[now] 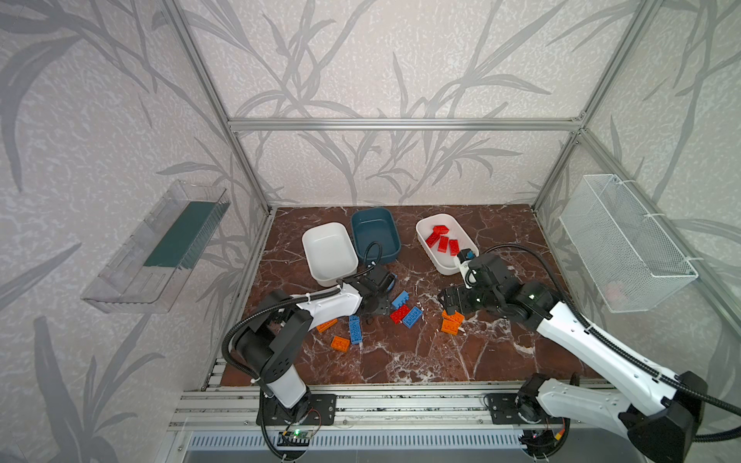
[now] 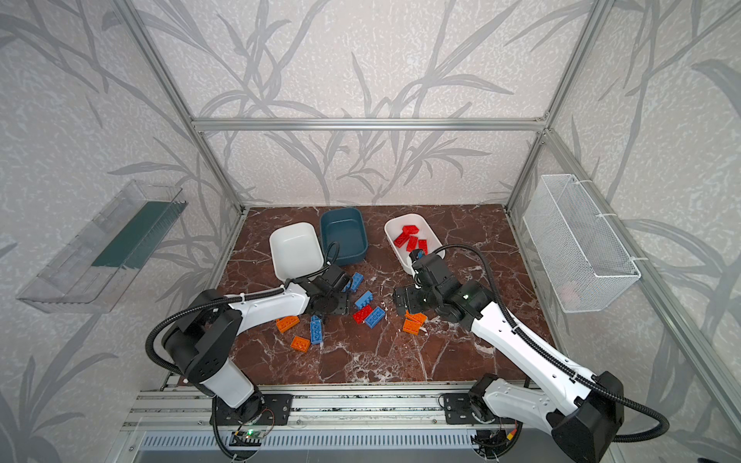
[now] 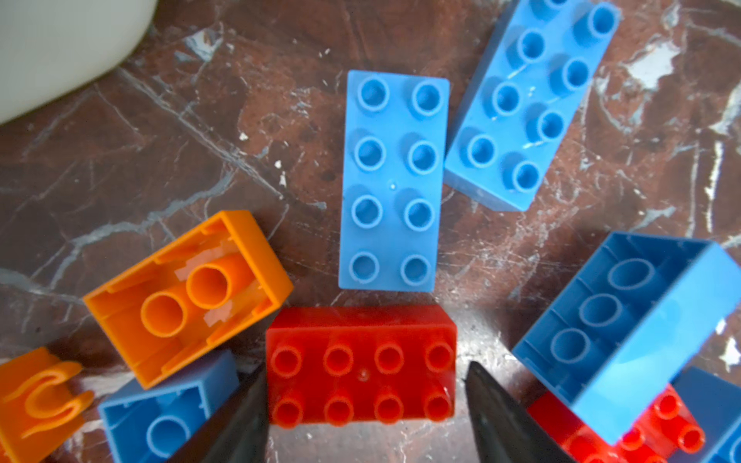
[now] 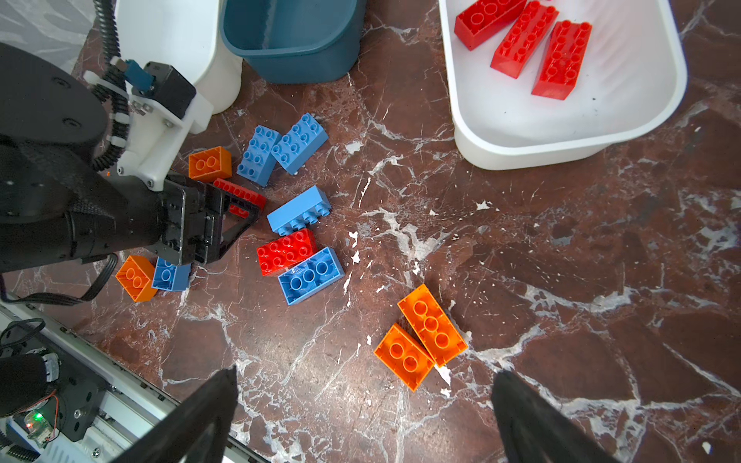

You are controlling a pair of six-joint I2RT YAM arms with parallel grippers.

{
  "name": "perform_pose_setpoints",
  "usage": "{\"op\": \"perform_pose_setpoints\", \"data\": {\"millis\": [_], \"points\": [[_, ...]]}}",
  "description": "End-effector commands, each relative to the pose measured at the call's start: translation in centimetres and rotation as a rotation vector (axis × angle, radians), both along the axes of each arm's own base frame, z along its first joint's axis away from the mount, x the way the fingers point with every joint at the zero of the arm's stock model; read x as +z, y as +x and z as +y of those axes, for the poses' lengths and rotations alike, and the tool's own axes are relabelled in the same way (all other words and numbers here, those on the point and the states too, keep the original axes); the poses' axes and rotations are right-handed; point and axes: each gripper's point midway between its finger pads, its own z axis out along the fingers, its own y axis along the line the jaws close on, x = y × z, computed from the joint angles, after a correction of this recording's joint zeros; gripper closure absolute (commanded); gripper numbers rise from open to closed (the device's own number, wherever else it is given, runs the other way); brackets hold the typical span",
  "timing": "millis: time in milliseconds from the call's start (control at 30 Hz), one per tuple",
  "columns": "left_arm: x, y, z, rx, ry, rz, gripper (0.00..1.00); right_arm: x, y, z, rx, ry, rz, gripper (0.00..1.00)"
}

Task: Sort the legos into containers by color
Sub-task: 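Lower the left gripper onto a red brick while the right arm withdraws, then carry the red brick with the left gripper into the white tub and release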

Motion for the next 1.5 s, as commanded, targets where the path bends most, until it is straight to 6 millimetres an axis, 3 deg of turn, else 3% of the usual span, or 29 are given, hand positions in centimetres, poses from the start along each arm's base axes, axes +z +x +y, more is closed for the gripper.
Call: {"op": "perform_pose_setpoints", "data": {"millis": [0,267,433,567,733,933,1100,1467], "points": [[-0.4,0.5,0.4,0.021,0.015,0.0,0.3,0.9,0.1,-0.2,-0.007,0.007,-0.023,0.01],[-1.5,1.0,0.3,0.029,0.01,0.023,0.33,0.8,-0.3,-0.7,-0.01,0.0,-0.019,0.01],[-1.2,0.9,-0.1,0.022,0.001,0.041,0.53,1.2,-0.6,-1.2,-0.016,0.006,-0.03,0.01],[0.9,0.9,-0.7,0.003,-0.009,0.029,0.6,1.4,-1.1,-1.5,-0.015,0.019,-0.039,0.01],[5.6,2.0,-2.3,-0.033,-0.013,-0.037,0.61,1.6,-1.7,-2.2,-0.019,0.027,-0.055,0.01],[10.8,6.5,-6.4,-0.075,-0.054,-0.117,0.61,1.7,-2.5,-4.1,-0.053,0.036,-0.075,0.01],[13.3,10.8,-11.0,-0.121,-0.09,-0.157,0.61,0.9,-3.3,-5.3,-0.091,0.062,-0.066,0.01],[12.3,18.1,-19.8,-0.217,-0.198,-0.169,0.61,0.4,-3.5,-6.8,-0.153,0.088,-0.051,0.01]]}}
